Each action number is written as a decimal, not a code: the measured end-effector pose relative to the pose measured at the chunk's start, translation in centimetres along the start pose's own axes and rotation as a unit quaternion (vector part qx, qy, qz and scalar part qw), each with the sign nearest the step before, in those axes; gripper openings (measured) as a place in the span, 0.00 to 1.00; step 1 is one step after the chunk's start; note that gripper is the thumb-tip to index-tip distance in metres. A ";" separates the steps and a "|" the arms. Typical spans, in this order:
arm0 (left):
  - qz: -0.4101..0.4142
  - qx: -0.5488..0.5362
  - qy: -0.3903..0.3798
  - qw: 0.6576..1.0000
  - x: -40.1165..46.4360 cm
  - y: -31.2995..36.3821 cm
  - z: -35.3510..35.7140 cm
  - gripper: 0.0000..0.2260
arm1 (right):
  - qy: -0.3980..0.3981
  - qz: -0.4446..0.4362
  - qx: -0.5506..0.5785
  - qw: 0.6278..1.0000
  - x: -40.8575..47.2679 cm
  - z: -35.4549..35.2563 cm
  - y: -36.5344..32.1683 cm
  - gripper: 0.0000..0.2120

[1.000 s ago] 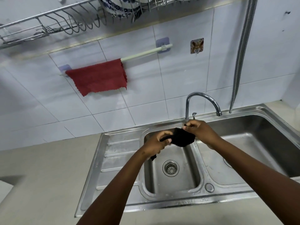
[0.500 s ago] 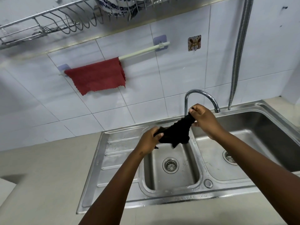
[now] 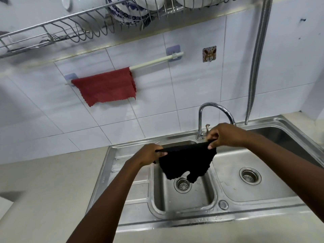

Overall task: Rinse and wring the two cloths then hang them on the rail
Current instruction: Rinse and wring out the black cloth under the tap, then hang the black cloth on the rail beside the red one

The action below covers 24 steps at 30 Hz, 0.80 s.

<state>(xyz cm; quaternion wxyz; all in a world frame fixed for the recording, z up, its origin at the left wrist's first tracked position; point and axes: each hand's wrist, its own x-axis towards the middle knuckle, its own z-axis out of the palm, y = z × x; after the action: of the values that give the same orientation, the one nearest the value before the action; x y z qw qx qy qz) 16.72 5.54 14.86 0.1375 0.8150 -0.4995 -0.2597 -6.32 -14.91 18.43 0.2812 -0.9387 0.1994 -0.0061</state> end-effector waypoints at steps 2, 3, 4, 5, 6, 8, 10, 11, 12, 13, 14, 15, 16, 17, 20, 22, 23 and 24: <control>0.017 0.074 0.004 0.997 0.4 -0.4 -1.2 0.14 | -0.031 -0.010 -0.033 0.999 0.0 0.4 0.1 0.10; 0.034 0.113 0.021 0.993 0.7 -0.4 -1.7 0.14 | -0.040 -0.014 -0.050 0.998 0.0 0.2 0.0 0.09; 0.052 0.144 0.065 0.986 0.9 -0.3 -2.3 0.12 | -0.035 -0.021 -0.065 0.997 0.1 -0.1 -0.1 0.08; 0.069 0.161 0.141 0.974 1.0 -0.2 -2.7 0.10 | -0.003 -0.029 -0.069 0.997 0.3 -0.5 -0.3 0.08; 0.078 0.164 0.227 0.957 0.9 0.0 -3.1 0.07 | 0.063 -0.040 -0.062 0.995 0.5 -1.0 -0.4 0.08; 0.073 0.158 0.307 0.936 0.6 0.3 -3.6 0.05 | 0.236 -0.067 -0.039 0.969 0.8 -1.6 -0.5 0.06; 0.019 0.150 0.246 0.957 0.4 0.6 -3.8 0.04 | 0.257 -0.068 -0.039 0.963 1.1 -1.8 -0.1 0.05; -0.006 0.147 0.228 0.963 0.5 0.4 -3.6 0.04 | 0.203 -0.059 -0.046 0.976 1.2 -1.6 0.2 0.05; -0.018 0.139 0.238 0.961 0.5 0.1 -3.4 0.07 | 0.141 -0.037 -0.052 0.988 1.3 -1.1 0.5 0.06; -0.027 0.120 0.257 0.958 0.5 -0.4 -3.2 0.09 | 0.117 -0.021 -0.053 0.992 1.2 -0.6 0.8 0.06; -0.032 0.093 0.274 0.957 0.3 -0.6 -3.0 0.10 | 0.129 -0.018 -0.049 0.990 1.3 -0.2 1.1 0.06; -0.035 0.066 0.279 0.958 0.1 -0.9 -2.8 0.10 | 0.144 -0.019 -0.043 0.988 1.3 0.2 1.2 0.06; -0.033 0.049 0.276 0.959 0.0 -1.2 -2.7 0.12 | 0.146 -0.023 -0.040 0.988 1.3 0.3 1.2 0.06; -0.026 0.047 0.266 0.962 0.1 -1.3 -2.8 0.14 | 0.145 -0.023 -0.039 0.988 1.3 0.3 1.2 0.06; -0.027 0.029 0.242 0.969 0.5 -0.7 -3.0 0.16 | 0.203 -0.023 -0.037 0.978 1.4 -0.1 1.3 0.07; -0.041 -0.014 0.266 0.963 0.3 -0.5 -2.5 0.18 | 0.250 -0.028 -0.008 0.968 1.1 0.3 1.4 0.05; -0.047 -0.020 0.278 0.959 0.1 -0.8 -2.3 0.18 | 0.251 -0.026 0.005 0.967 1.0 0.8 1.3 0.05; -0.053 -0.024 0.284 0.957 0.0 -1.2 -2.2 0.18 | 0.238 -0.023 0.007 0.971 0.9 1.5 1.2 0.05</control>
<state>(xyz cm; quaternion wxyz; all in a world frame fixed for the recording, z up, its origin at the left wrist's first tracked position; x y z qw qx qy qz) 18.82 6.01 16.09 0.2792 0.8768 -0.3899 -0.0359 -5.70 -15.35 16.43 0.2320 -0.9126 0.2387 -0.2373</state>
